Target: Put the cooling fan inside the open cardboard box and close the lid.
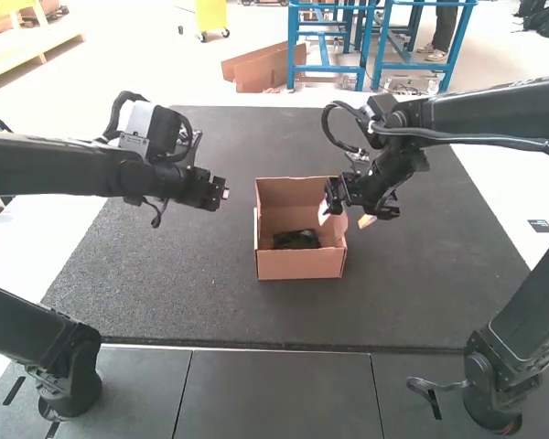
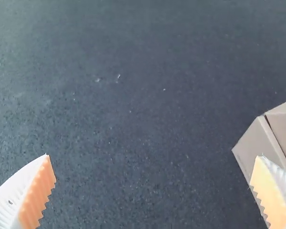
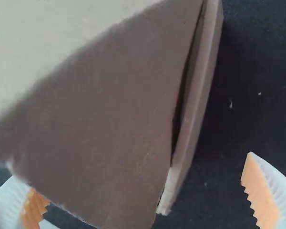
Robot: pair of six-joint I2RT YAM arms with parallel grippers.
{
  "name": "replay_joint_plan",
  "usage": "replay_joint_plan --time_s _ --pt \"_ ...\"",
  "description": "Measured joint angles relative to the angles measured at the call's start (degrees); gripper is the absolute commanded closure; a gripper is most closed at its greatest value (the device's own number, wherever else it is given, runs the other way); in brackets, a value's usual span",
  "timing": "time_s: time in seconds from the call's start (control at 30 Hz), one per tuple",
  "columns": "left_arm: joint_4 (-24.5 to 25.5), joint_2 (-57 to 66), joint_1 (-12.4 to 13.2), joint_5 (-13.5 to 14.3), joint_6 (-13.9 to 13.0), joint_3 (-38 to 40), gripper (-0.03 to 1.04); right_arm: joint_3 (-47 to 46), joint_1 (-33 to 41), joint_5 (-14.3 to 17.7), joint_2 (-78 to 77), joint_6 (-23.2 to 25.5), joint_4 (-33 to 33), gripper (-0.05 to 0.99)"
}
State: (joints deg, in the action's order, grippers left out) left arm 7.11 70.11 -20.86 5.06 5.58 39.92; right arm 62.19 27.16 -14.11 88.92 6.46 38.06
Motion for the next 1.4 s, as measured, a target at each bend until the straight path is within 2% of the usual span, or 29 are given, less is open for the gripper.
replay_joint_plan --time_s 0.17,0.3,0.43,0.53,0.7,0.97,1.1,1.2,1.4 --pt "-2.9 1.3 0.0 1.2 -0.2 3.5 0.04 0.4 0.0 0.3 -0.7 -0.1 0.8 0.03" --pt "-3.5 5.2 -0.2 1.8 -0.2 8.2 0.04 0.4 -1.0 1.9 -4.5 -1.6 0.6 0.03" --pt "-3.8 8.1 -1.0 2.3 -0.2 11.8 0.04 0.5 -3.8 4.0 -9.4 -2.7 -2.8 0.03" --pt "-3.4 9.8 -2.5 2.5 -0.2 14.6 0.04 0.5 -5.6 5.8 -13.0 -3.3 -7.3 0.03" --pt "-1.9 11.8 -6.6 2.5 -0.2 19.1 0.04 0.5 -8.0 9.9 -18.8 -3.6 -15.7 0.03" --pt "1.6 12.5 -11.6 2.5 -0.2 20.7 0.04 0.5 -13.6 15.9 -22.4 -3.7 -17.0 0.03" --pt "3.9 12.5 -12.9 2.4 -0.2 20.7 0.04 0.5 -15.7 17.0 -22.3 -4.8 -15.6 0.03" --pt "5.4 12.5 -13.0 2.5 -0.2 20.7 0.04 0.5 -15.8 16.9 -22.3 -5.7 -14.2 0.03" --pt "8.9 13.6 -13.0 2.4 -0.2 20.3 0.04 0.5 -15.8 14.8 -22.2 -6.7 -11.7 0.03"
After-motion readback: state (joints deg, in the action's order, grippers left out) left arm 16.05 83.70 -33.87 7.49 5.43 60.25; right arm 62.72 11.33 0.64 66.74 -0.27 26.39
